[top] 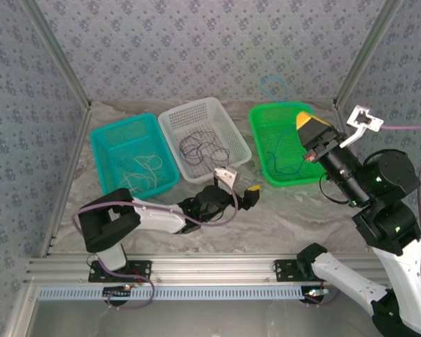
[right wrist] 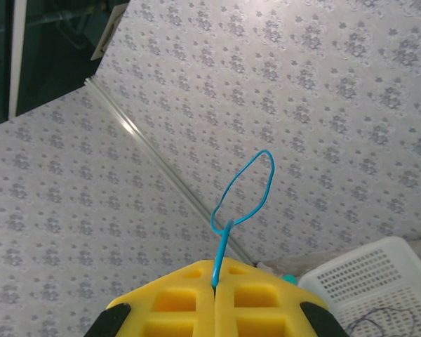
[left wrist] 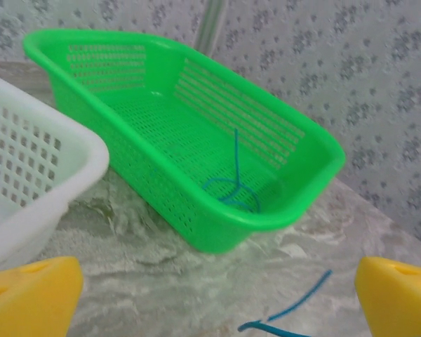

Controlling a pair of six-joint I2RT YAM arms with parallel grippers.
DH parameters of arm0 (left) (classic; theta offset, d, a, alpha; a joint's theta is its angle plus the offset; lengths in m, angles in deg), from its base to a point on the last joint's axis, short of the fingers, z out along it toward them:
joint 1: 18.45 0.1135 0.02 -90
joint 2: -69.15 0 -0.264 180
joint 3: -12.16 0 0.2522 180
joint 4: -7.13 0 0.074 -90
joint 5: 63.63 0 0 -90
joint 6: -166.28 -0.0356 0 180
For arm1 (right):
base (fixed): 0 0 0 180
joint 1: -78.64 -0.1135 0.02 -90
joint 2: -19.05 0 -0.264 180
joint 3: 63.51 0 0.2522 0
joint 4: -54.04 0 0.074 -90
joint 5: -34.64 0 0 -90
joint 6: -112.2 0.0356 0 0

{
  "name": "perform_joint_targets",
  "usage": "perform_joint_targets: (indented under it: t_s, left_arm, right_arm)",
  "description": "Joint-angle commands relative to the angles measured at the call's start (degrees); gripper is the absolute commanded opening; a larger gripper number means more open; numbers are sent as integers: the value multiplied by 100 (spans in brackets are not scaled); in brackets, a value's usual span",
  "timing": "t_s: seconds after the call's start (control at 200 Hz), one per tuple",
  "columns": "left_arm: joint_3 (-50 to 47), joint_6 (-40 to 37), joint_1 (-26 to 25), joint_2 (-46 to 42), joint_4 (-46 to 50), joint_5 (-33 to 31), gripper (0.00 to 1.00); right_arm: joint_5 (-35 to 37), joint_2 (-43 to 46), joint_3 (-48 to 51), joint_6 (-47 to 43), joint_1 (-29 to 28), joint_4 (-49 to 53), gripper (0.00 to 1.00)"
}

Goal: Untangle the cables

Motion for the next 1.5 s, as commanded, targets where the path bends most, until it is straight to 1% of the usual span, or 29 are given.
perform_joint_targets:
  t_s: [0.0,0.105,0.24,0.395,0.495,0.615,0.685,0.695,0.725,0.854,1.064,1.244,1.364,1.494]
  left_arm:
    - [343,-1,-21,325,-201,-709,99]
    - [746,-6,-21,688,212,-821,99]
    - [1017,231,-21,1059,637,-1032,99]
    - [1201,105,-21,1340,921,-761,94]
    - [1106,125,-24,1360,1034,-597,92]
    - [871,130,-27,1291,1201,-564,91]
    - [825,127,-23,1258,1405,-524,91]
    - [821,129,-24,1258,1422,-528,91]
    - [799,145,-24,1247,1464,-524,91]
    - [664,226,-24,1162,1369,-540,91]
    - [613,240,-30,963,1425,-469,92]
    - [349,301,-29,667,1114,-441,92]
    - [58,113,-25,399,581,-90,92]
    - [-137,-73,-30,188,311,243,93]
  right_arm:
    - [-280,68,-29,330,17,-344,0]
    - [-338,86,-74,371,10,-462,0]
    - [-503,30,-240,395,7,-595,0]
    - [-509,-68,-568,305,0,-534,0]
    - [-342,-119,-891,59,0,-350,0]
    - [-143,-259,-1444,-315,4,-69,0]
    - [-62,-414,-1773,-343,0,73,0]
    - [-51,-439,-1811,-492,0,91,0]
    - [-38,-505,-1918,-576,3,136,0]
    - [10,-782,-2184,-809,13,341,0]
    - [618,-1074,-2303,-1552,18,798,0]
    - [308,-1084,-2044,-1130,39,472,0]
    - [311,-1078,-2007,-1063,37,460,0]
    - [315,-1050,-1985,-1046,35,473,0]
